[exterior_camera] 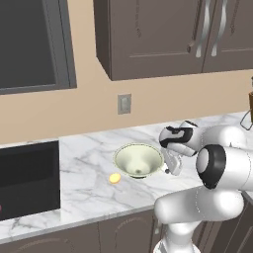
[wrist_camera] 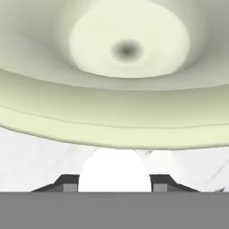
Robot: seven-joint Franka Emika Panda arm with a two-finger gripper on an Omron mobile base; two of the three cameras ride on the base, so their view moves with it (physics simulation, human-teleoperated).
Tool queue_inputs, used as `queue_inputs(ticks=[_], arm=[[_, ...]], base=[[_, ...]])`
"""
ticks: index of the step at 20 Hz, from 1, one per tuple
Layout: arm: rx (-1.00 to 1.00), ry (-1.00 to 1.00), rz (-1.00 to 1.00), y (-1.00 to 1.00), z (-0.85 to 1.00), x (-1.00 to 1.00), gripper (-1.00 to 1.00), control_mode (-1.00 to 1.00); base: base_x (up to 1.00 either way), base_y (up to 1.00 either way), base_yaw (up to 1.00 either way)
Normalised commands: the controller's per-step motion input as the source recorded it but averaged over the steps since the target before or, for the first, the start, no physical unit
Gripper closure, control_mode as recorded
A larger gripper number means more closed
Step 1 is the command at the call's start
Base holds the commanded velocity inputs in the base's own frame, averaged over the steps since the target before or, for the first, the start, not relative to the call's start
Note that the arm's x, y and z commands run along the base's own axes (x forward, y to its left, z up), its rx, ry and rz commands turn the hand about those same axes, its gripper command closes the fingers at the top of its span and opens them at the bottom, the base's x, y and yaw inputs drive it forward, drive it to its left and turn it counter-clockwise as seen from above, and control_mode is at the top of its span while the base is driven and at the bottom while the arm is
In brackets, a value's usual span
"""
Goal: Gather the eggs and milk located in the vicinity of the sink area and place them right next to the bowl.
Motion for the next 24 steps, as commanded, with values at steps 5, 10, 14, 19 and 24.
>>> queue_inputs(ticks=[5, 10, 14, 19, 24], arm=[[0.00, 0.00, -0.02, 0.18, 0.00, 0.00, 1.00, -1.00], [0.00, 0.00, 0.00, 0.00, -0.03, 0.00, 1.00, -1.00], [0.00, 0.00, 0.00, 0.00, 0.00, 0.00, -1.00, -1.00], [0.00, 0.00, 0.00, 0.00, 0.00, 0.00, -1.00, -1.00], [0.00, -0.03, 0.00, -0.13, 0.00, 0.00, -1.00, -1.00]], base=[[0.00, 0.00, 0.00], [0.00, 0.00, 0.00], [0.00, 0.00, 0.00], [0.00, 0.00, 0.00], [0.00, 0.00, 0.00]])
